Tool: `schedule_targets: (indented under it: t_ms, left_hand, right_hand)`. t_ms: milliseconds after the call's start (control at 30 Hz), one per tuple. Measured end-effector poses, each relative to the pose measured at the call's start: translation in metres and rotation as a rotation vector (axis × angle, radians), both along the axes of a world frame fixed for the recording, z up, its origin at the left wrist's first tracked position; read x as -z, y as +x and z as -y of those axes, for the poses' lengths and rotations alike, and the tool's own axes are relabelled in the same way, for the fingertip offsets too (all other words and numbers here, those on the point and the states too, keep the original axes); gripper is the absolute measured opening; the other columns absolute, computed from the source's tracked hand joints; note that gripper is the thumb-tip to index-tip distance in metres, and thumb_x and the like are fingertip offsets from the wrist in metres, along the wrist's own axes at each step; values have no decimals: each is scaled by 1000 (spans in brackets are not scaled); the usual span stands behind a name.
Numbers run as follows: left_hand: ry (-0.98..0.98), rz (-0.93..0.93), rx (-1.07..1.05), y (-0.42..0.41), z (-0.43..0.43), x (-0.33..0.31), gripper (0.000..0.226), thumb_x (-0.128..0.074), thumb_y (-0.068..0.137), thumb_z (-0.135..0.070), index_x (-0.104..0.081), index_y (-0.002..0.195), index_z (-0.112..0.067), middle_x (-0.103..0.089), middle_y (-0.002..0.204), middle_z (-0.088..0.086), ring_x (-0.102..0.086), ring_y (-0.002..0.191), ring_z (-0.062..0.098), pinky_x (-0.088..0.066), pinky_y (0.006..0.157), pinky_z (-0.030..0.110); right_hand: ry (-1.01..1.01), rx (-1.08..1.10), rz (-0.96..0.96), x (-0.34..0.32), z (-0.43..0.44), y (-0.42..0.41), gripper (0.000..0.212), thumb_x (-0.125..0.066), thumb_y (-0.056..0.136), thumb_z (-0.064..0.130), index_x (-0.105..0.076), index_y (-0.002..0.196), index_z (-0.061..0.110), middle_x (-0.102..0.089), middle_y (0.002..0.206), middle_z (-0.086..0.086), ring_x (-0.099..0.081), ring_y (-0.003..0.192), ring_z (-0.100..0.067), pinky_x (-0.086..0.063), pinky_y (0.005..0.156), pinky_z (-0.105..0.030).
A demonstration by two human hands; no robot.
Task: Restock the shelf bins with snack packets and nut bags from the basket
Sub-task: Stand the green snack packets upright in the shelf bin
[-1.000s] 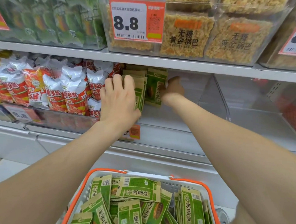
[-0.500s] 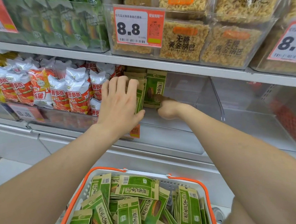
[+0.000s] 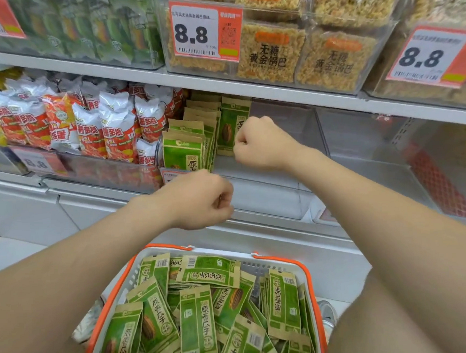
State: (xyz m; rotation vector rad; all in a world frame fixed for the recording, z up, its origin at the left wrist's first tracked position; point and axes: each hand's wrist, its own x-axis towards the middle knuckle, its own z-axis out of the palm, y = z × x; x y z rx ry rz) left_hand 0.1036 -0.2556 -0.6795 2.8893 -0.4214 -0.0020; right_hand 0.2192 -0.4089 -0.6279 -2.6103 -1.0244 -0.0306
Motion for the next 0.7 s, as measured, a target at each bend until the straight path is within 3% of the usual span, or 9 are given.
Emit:
schedule_targets:
  t_ms: [100,167,233,333,433,533,633,700]
  left_hand:
    - [133,-325,53,-6,4,17,16,-63,94,-43,-70,96,-28,-62,85,-13,-61,84,15,-56,83,37]
    - [264,-538,33,-11,9,23,29,-61,97,-49,-69,114,-28,-58,93,-13,-59,93,18,-52,87,34]
    - [403,-677,14,-12,13,29,42,-58,99,-55,-66,126,-24,-63,106,-8,-63,103,22,-53,92,37]
    - [511,-692,33,-12,19,38,49,-54,101,-54,-65,132,-19,-65,130,2,-64,117,27,-53,100,44]
    - [522,-647,56,-11,25,42,48,-50,105,-49,-62,136,-16,-64,133,6,-63,118,29,-53,99,44]
    - [497,-622,82,-8,28,45,41,-50,107,-42,-59,137,-17,-63,133,5,-62,118,29,-53,99,44]
    - [516,-612,69,-3,25,52,36,-50,107,-38,-61,134,-18,-64,131,5,-63,117,30,-53,98,45]
    - [533,-598,53,-1,21,58,33,-51,106,-35,-63,132,-18,-65,131,6,-64,114,28,-55,97,46]
  right_hand:
    - [-166,-132,-154,-10,5,-32,26,-54,81,7,-72,63,5,-70,64,-12,-69,59,-28,-59,52,-36]
    - [-278,-200,-258,-1,6,-48,23,-56,82,5,-75,69,6,-72,64,-10,-71,53,-21,-59,51,-28]
    - [-442,-243,-322,20,6,-57,20,-58,82,4,-75,72,6,-73,63,-8,-72,53,-19,-61,56,-29]
    - [-708,-295,-394,66,11,-64,17,-62,86,10,-73,73,10,-74,65,-3,-74,59,-20,-65,64,-38]
    - [-983,-387,-263,111,14,-73,23,-59,91,17,-60,68,16,-68,71,-4,-64,69,-24,-62,70,-42]
    - [-1100,-417,-180,145,14,-85,4,-59,97,15,-59,93,13,-55,86,-4,-56,71,-21,-53,63,-36]
    - [-1080,-454,-134,169,10,-91,40,-62,96,11,-52,135,15,-53,107,-8,-57,75,-21,-45,54,-35]
    - [-1021,-500,-115,183,5,-93,59,-69,94,14,-44,147,19,-46,140,-17,-63,100,-31,-49,63,-38]
